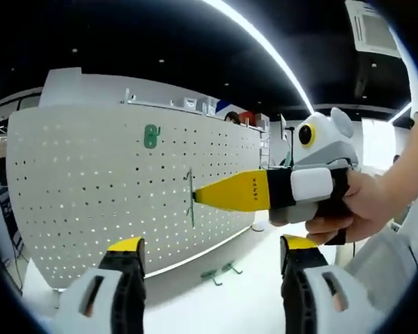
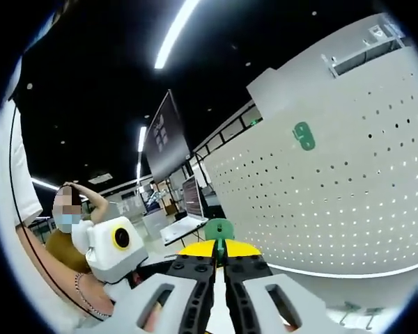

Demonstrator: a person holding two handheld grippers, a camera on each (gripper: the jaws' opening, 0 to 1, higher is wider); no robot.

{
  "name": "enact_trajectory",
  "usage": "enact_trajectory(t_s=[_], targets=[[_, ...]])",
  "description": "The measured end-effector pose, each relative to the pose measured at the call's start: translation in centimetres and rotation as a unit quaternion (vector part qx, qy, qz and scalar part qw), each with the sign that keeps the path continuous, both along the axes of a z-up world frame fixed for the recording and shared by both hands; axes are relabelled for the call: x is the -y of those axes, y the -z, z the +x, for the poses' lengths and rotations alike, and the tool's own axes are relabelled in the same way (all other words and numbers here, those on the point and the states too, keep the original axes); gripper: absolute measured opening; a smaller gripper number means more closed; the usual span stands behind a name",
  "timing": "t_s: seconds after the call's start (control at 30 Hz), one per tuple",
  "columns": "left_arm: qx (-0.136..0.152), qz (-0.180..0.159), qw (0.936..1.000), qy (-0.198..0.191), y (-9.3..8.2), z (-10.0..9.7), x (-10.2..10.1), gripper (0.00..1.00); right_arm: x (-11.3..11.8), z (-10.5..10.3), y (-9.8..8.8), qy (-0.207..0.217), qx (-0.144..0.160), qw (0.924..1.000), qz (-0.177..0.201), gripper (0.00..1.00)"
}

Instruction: Insert the hook assembly into the mounting plate slot until the hook locks in place.

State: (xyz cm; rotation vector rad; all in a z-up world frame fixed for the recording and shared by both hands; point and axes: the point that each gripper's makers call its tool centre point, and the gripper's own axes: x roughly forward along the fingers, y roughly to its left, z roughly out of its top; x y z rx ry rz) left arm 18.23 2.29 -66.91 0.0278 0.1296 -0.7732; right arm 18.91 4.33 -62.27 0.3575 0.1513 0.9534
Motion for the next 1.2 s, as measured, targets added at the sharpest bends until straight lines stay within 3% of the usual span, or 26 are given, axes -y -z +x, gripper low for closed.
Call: enact_trajectory(t_s=[0.1,0.23,0.3,0.37,0.43,0.47,0.5,0.53,0.6,0.9,1.2], targets=[[-0.005,0.001,1.0,0.004,0.1,-0.1,0.0,0.84,0.0,0.0,0.0,0.001,-0.002,1.0,0.003,0.0],[-0.005,0.002,1.0,0.001,0.2,0.0,-0.1,0.85,-0.1,0.0,-0.1,0.003,0.003,1.0,-0.005,0.0],[-0.007,0.004,1.0,0.0,0.3,0.0,-0.2,0.85,0.1,0.2,-0.2,0.011,0.014,0.9997,-0.016,0.0],[-0.012,0.002,0.9999,-0.003,0.4,0.0,-0.4,0.84,0.8,0.8,-0.4,0.039,0.042,0.997,-0.052,0.0],[-0.012,0.001,0.9999,-0.005,0.4,0.0,-0.5,0.84,1.9,1.5,-0.4,0.076,0.066,0.9899,-0.1,0.01],[-0.012,0.003,0.9999,-0.006,0.5,-0.1,-0.5,0.84,3.2,2.1,-0.5,0.119,0.099,0.9734,-0.169,0.01],[-0.012,0.003,0.9999,-0.006,0.5,-0.1,-0.5,0.83,3.3,2.2,-0.9,0.128,0.117,0.9675,-0.184,0.01],[-0.013,0.003,0.9999,-0.006,0.6,-0.1,-0.5,0.83,3.2,2.2,-1.3,0.131,0.111,0.9713,-0.164,0.01],[-0.013,0.003,0.9999,-0.006,0.6,-0.2,-0.5,0.83,3.8,2.5,-1.6,0.144,0.113,0.9678,-0.172,0.01],[-0.014,0.005,0.9999,0.001,0.7,-0.2,-0.3,0.82,4.3,3.4,-2.2,0.151,0.108,0.97,-0.157,0.01],[-0.033,0.009,0.9994,0.009,2.4,-1.0,-0.4,0.82,5.8,5.3,-3.0,0.173,0.1,0.9683,-0.15,0.01]])
